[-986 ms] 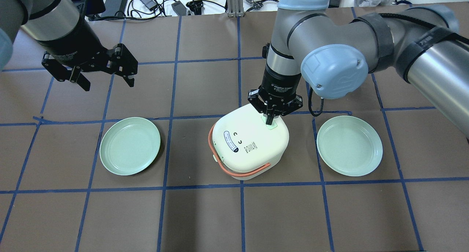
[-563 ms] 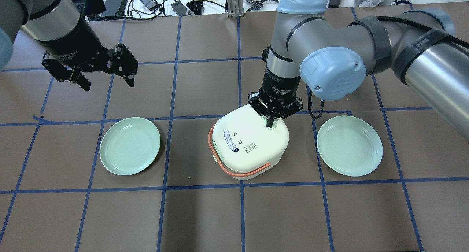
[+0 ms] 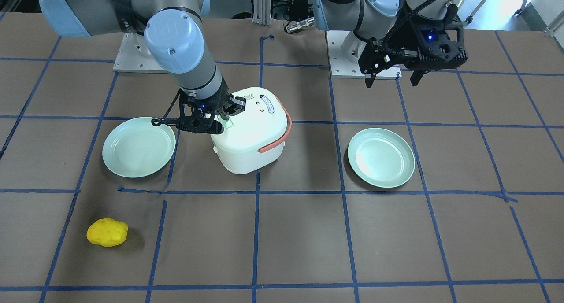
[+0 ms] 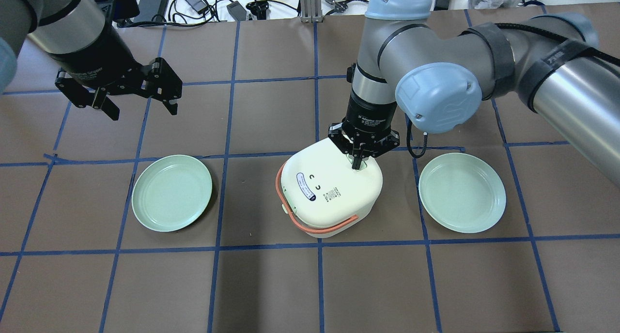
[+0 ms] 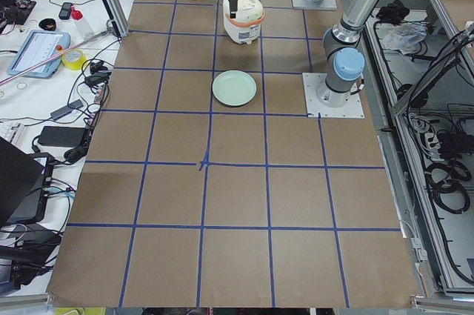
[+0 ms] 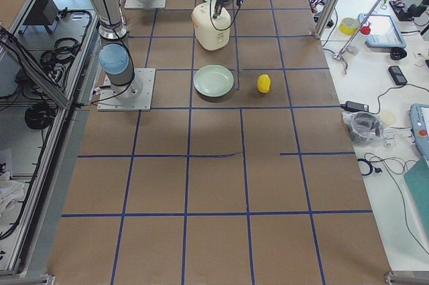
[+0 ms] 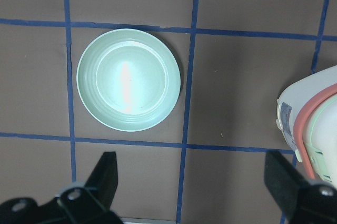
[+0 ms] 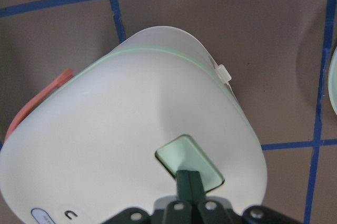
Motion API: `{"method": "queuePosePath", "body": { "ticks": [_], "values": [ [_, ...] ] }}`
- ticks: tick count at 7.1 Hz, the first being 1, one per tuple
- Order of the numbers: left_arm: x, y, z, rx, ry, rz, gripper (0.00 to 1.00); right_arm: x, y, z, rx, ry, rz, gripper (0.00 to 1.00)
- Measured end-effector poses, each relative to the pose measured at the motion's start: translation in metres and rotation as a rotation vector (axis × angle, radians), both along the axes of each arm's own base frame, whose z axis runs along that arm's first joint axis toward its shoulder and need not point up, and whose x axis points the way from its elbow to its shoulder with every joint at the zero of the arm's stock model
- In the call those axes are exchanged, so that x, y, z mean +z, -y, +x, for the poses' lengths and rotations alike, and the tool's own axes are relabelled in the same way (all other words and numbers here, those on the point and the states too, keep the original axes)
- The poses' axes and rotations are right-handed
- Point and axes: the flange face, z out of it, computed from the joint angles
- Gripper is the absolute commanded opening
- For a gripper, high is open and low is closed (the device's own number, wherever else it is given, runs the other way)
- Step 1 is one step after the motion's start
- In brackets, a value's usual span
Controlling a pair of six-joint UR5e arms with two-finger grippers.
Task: Press rice cooker button
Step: 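Lower the right gripper and press down on the green lid button, then lift the right gripper away as the cooker lid springs open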
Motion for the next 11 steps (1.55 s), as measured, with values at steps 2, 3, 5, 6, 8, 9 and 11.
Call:
{"method": "queuePosePath", "body": {
  "ticks": [2,3,5,6,8,9,11],
  "values": [
    [0.0,0.0,0.0,0.0,0.0,0.0,1.0,0.0,0.001,0.0,-0.003,-0.002,0.001,0.0],
    [0.0,0.0,0.0,0.0,0.0,0.0,1.0,0.006,0.003,0.0,-0.028,-0.006,-0.009,0.0],
    [0.0,0.0,0.0,0.0,0.0,0.0,1.0,0.042,0.006,0.002,-0.109,-0.012,-0.039,0.67],
    [0.0,0.0,0.0,0.0,0.0,0.0,1.0,0.072,0.004,0.003,-0.13,-0.008,-0.06,0.96],
    [0.0,0.0,0.0,0.0,0.0,0.0,1.0,0.112,0.006,0.004,-0.158,-0.001,-0.112,1.0],
    [0.0,0.0,0.0,0.0,0.0,0.0,1.0,0.12,0.008,0.002,-0.158,-0.002,-0.132,1.0],
    [0.0,0.0,0.0,0.0,0.0,0.0,1.0,0.127,0.014,-0.01,-0.108,-0.049,-0.17,1.0]
  ]
}}
